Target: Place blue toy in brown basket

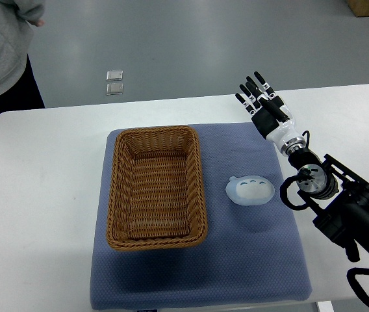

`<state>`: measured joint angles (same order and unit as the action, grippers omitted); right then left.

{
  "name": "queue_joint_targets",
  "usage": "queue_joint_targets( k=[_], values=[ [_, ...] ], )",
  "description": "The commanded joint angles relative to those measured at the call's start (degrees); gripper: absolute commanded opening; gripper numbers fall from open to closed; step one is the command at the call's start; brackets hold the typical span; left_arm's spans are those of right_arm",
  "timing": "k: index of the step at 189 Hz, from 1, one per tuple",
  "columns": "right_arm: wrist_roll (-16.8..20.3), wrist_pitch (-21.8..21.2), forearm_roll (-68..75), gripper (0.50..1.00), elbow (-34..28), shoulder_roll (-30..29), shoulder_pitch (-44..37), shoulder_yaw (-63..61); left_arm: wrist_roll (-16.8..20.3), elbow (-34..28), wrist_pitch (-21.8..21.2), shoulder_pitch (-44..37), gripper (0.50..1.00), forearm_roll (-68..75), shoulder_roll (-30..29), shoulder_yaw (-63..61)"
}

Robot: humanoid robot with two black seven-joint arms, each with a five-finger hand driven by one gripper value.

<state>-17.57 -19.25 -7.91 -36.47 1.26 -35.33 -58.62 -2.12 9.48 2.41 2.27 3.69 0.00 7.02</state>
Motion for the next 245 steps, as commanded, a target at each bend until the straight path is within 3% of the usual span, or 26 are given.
queue_joint_targets(
  k=[1,119,167,189,216,245],
  values=[
    [0.0,-0.1,0.0,0.919,0.0,0.1,0.0,0.0,0.0,0.2,0.1,0.0,1.000,0.0,0.0,-0.1],
    [0.3,-2.6,-1.7,0.919,-0.1,0.4,-2.6,2.0,0.1,0.2,0.1,0.0,1.000,0.0,0.0,0.0],
    [2.0,-3.6,-17.7,0.919,-4.8,7.8,-10.3,11.3,0.2,0.3,0.1,0.0,1.000,0.0,0.0,-0.1],
    [4.1,-3.6,-24.5,0.919,-7.5,12.8,-17.0,20.0,0.2,0.4,0.1,-0.1,1.000,0.0,0.0,-0.1],
    [4.7,-3.4,-29.7,0.919,-12.1,18.5,-27.0,39.7,0.2,0.4,0.8,0.0,1.000,0.0,0.0,-0.1],
    [8.3,-3.5,-33.5,0.919,-16.8,21.4,-36.4,55.0,0.1,0.5,1.0,-0.1,1.000,0.0,0.0,-0.3]
  ],
)
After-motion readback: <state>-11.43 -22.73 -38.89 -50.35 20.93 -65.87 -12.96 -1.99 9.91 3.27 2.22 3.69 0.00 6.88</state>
